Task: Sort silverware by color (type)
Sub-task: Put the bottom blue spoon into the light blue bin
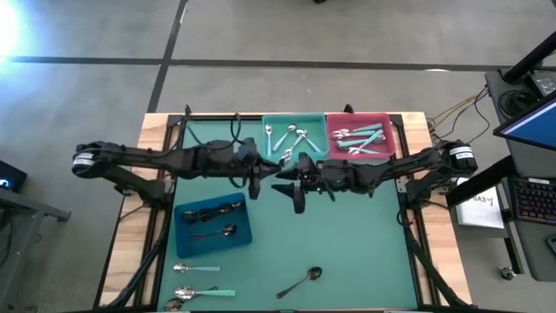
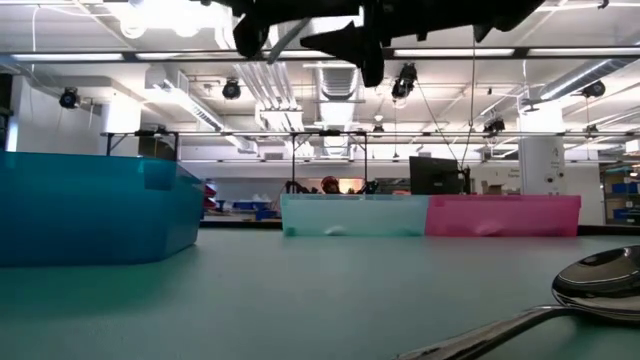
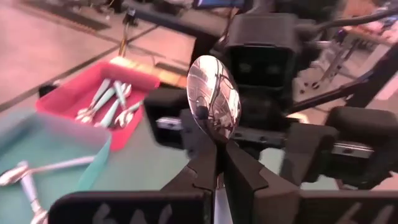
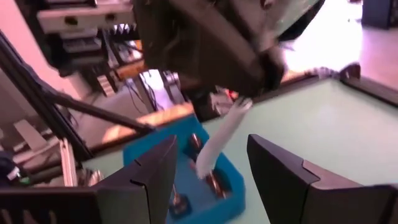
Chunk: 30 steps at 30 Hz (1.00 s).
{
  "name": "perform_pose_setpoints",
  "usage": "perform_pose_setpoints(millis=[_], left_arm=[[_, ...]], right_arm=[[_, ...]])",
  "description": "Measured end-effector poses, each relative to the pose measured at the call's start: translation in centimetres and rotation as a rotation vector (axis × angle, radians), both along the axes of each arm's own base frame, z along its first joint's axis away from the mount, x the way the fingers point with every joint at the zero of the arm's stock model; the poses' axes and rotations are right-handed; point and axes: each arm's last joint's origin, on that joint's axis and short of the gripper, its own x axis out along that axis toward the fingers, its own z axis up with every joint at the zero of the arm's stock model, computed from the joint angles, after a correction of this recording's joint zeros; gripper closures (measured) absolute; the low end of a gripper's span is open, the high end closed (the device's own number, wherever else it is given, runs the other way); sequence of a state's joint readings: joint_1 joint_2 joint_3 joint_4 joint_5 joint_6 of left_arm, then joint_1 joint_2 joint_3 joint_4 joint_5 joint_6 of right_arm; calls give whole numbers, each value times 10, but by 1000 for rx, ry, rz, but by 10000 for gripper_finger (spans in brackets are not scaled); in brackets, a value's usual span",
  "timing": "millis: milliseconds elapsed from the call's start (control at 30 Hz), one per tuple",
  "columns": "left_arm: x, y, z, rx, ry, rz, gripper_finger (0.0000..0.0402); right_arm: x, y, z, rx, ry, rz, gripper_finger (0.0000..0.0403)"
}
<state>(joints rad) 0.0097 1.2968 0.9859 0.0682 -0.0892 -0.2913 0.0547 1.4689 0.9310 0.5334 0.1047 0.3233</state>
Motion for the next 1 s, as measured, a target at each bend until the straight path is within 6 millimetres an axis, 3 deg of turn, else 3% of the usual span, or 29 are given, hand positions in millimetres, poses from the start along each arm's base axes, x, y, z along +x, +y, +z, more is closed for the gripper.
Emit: perform_pose_setpoints(millis=[167, 467, 633, 800, 1000], left_arm=[[2, -14, 4, 43, -51, -11, 401], [11, -15, 3, 56, -108, 18, 401], [19, -15, -3, 58, -119, 19, 399], [20, -15, -3, 63, -125, 12, 399], [20, -16, -2, 79, -127, 5, 400]], right_arm=[[0, 0, 4, -11, -37, 0, 216], [2, 2, 8, -83, -88, 7, 231], [3, 2, 11, -107, -97, 8, 279], [3, 2, 11, -117, -92, 7, 373], [3, 2, 10, -125, -85, 7, 393]])
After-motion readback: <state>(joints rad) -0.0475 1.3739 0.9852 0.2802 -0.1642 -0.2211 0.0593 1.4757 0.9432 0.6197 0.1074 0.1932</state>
